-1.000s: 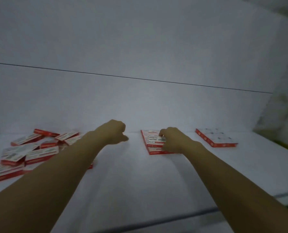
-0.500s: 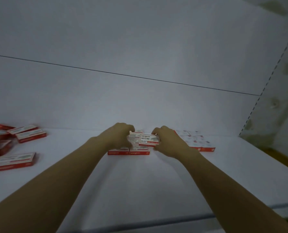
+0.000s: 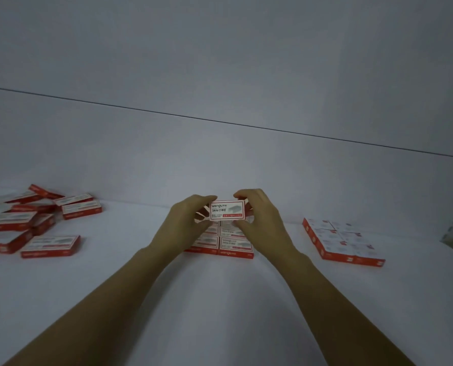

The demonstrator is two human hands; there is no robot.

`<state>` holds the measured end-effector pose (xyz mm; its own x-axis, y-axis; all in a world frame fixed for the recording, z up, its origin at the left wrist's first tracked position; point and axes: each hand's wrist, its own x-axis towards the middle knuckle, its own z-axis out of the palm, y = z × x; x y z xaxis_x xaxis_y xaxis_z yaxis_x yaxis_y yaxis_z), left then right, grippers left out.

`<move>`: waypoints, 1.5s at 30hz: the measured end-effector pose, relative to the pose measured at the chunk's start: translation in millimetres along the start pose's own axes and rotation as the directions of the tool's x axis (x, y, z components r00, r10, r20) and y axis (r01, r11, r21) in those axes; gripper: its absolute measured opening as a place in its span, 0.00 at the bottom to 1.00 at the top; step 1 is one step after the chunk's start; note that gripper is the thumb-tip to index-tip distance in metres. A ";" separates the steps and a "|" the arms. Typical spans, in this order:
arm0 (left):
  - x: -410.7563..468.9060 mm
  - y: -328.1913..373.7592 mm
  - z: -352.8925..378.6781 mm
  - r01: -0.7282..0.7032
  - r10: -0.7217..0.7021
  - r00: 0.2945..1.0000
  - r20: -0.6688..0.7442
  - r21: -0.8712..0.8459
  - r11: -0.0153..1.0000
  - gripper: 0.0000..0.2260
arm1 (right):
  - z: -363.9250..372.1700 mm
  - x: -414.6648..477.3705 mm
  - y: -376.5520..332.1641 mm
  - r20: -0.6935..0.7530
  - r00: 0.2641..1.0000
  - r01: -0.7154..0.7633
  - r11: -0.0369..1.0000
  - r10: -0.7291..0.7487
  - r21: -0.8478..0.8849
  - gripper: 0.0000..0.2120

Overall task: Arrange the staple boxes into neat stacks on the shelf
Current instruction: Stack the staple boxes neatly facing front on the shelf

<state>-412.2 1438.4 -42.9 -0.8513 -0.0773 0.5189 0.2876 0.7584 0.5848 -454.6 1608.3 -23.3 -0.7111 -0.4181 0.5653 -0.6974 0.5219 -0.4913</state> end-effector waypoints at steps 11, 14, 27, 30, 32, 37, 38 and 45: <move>6.5 -23.4 -10.5 0.062 -0.091 0.992 -0.091 -0.281 0.958 0.21 | 29.7 17.7 4.1 -0.020 0.996 -0.083 0.978 0.088 0.192 0.16; 9.6 -22.0 -12.9 0.141 -0.158 0.987 -0.025 -0.327 0.934 0.21 | 23.8 20.4 3.2 0.003 0.994 -0.106 0.977 0.107 0.185 0.19; 12.0 -16.3 -25.6 0.560 -0.487 0.827 0.279 -0.471 0.681 0.18 | 6.1 18.8 -2.7 0.553 0.756 -0.653 0.470 0.350 0.594 0.18; 10.5 -17.6 -24.4 0.652 -0.548 0.758 0.354 -0.428 0.625 0.19 | 9.6 17.2 -3.1 0.566 0.736 -0.675 0.461 0.371 0.575 0.16; 9.7 -18.3 -24.5 0.670 -0.556 0.742 0.373 -0.427 0.607 0.19 | 11.9 17.1 -2.3 0.553 0.737 -0.674 0.476 0.388 0.565 0.16; 9.6 -16.4 -26.3 0.657 -0.505 0.753 0.421 -0.506 0.559 0.14 | 15.7 15.0 2.3 0.427 0.785 -0.618 0.614 0.449 0.490 0.14; 9.2 -16.0 -26.5 0.634 -0.466 0.773 0.430 -0.522 0.571 0.12 | 14.9 14.2 0.6 0.356 0.819 -0.574 0.673 0.450 0.467 0.12; 2.5 -12.4 -18.1 0.376 -0.246 0.923 0.296 -0.550 0.746 0.18 | 19.6 3.6 -29.6 0.036 0.996 -0.092 0.933 0.085 0.347 0.23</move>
<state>-410.0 1417.0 -37.6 -0.9865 -0.0664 0.1498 0.1358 0.1805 0.9742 -438.2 1576.7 -19.7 -0.7708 -0.3982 0.4974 -0.6162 0.2676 -0.7407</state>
